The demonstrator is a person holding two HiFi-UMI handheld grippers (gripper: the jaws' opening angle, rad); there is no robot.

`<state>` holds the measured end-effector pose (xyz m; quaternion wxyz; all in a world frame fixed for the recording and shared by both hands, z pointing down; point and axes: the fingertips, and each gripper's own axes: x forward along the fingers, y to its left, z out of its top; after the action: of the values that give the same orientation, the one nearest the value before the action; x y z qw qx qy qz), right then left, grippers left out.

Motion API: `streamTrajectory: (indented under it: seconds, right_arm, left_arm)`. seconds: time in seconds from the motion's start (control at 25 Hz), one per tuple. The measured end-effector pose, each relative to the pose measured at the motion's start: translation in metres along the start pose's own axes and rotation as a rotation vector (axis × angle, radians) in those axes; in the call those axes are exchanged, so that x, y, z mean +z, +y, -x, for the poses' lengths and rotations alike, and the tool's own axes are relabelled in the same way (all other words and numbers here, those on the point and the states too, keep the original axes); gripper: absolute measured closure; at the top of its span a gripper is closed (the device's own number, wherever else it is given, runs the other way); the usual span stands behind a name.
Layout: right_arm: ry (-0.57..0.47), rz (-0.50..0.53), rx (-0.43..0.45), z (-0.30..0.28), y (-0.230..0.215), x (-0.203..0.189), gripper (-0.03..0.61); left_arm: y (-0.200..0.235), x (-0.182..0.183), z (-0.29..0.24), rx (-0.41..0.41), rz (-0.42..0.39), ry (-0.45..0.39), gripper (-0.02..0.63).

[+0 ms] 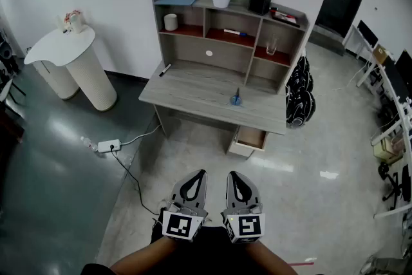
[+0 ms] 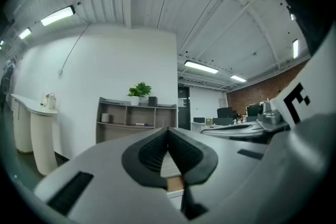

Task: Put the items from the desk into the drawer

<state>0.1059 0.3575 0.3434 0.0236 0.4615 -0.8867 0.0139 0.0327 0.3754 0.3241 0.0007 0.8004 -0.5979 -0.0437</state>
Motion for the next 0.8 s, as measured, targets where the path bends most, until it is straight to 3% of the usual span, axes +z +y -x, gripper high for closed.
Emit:
streamTrajectory:
  seconds: [0.28,0.56,0.8]
  right_arm:
    - [0.000,0.039,0.014,-0.003,0.002,-0.008,0.560]
    - [-0.003,0.013,0.006,-0.022,0.002,-0.012,0.558]
    - [0.096,-0.014,-0.017,-0.062,-0.006,-0.028,0.558]
  left_arm:
    - [0.003,0.004,0.002,0.004,0.015,-0.036,0.601]
    - [0.024,-0.017,-0.005,0.016,-0.031,0.029,0.601]
    - [0.047,-0.019,-0.037,0.033,0.024,0.041,0.601]
